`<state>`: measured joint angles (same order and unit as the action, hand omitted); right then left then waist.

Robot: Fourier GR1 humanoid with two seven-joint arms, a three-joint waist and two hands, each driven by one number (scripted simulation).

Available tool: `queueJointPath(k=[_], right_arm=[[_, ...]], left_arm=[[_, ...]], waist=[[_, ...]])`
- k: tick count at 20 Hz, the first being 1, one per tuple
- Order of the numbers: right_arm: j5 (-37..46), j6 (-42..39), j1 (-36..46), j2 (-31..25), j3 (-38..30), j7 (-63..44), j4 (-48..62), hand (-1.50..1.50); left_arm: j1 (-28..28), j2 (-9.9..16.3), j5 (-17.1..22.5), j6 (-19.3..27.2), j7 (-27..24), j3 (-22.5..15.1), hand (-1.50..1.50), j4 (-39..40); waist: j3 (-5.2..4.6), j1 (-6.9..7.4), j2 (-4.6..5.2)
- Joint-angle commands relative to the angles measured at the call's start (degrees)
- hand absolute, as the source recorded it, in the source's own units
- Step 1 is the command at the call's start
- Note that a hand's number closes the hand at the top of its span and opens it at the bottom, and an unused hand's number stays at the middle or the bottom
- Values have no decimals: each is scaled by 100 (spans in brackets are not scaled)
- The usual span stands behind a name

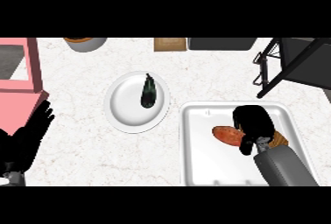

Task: Pick the sweet potato from the tray and place it in the tiered shelf

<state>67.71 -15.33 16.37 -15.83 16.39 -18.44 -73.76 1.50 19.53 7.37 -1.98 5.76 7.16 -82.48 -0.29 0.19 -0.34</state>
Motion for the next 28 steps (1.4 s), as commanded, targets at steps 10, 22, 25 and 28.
queueJointPath(k=[10,22,25,28], right_arm=[[-1431,1017,-683,-1120,-1652,2272,-645,150],[-4307,-1421,-828,-1302,-3716,1045,-3251,150],[-5151,-1802,-693,-1532,-4612,609,-3479,150],[-5835,-2138,-499,-1604,-5035,-310,-4102,150]], left_arm=[[115,-285,-292,70,-423,23,0,331],[-89,-244,-271,78,133,50,0,84],[136,-61,-61,-171,-33,295,0,48],[66,-76,-59,-151,68,307,0,-74]], waist=[[28,-66,28],[22,-199,-17],[22,-151,-14],[22,-118,-7]])
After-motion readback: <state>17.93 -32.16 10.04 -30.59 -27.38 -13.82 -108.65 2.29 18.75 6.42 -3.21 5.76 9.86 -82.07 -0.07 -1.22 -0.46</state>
